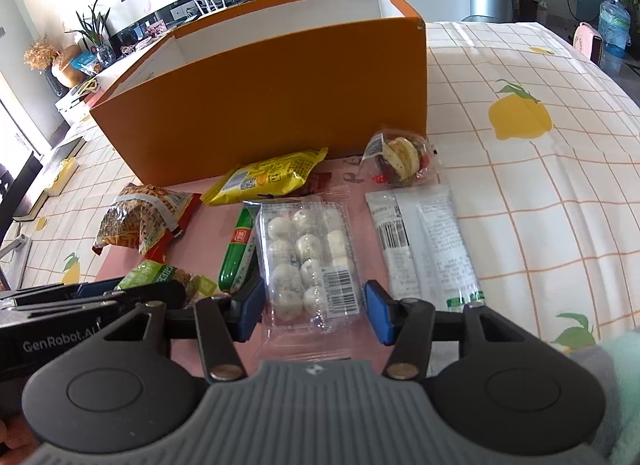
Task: Organize snacks
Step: 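Grasp the green packet with the left tool while the right tool grasps the candy pack, then lift both held packets and carry them over the orange box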
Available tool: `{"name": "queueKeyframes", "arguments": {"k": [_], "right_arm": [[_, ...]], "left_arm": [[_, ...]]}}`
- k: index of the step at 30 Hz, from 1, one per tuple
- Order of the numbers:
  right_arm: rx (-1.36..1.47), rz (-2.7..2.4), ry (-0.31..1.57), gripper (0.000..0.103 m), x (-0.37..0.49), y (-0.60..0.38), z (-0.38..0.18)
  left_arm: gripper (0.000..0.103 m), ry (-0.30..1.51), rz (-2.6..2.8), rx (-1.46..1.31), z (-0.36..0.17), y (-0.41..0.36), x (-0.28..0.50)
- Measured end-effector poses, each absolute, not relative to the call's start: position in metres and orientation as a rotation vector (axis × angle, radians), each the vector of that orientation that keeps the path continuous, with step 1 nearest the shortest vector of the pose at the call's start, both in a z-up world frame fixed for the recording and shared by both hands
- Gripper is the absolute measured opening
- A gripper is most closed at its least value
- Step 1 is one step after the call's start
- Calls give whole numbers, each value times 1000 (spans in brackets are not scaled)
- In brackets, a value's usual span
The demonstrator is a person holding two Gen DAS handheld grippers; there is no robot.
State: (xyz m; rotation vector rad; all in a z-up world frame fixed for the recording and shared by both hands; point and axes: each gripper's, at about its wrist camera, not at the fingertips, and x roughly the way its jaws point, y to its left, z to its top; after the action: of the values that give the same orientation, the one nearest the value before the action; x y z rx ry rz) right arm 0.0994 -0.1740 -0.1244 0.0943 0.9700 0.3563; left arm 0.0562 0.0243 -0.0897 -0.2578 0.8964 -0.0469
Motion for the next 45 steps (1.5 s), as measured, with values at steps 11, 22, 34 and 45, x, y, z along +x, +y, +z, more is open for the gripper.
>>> {"name": "queueKeyframes", "arguments": {"k": [11,22,34,45], "right_arm": [[166,381,911,52,69,-190,-94],[209,408,801,52,56,-198,-50],[198,422,714,52,81,-195,-12],[110,442,689,52,134,-170,14]], "left_arm": [[50,817,-34,-261,-61,23,40],[49,703,-25,-241,-20,21,38],[49,569,-15,-203,27,25,69],[49,526,-18,-142,47,24,108]]}}
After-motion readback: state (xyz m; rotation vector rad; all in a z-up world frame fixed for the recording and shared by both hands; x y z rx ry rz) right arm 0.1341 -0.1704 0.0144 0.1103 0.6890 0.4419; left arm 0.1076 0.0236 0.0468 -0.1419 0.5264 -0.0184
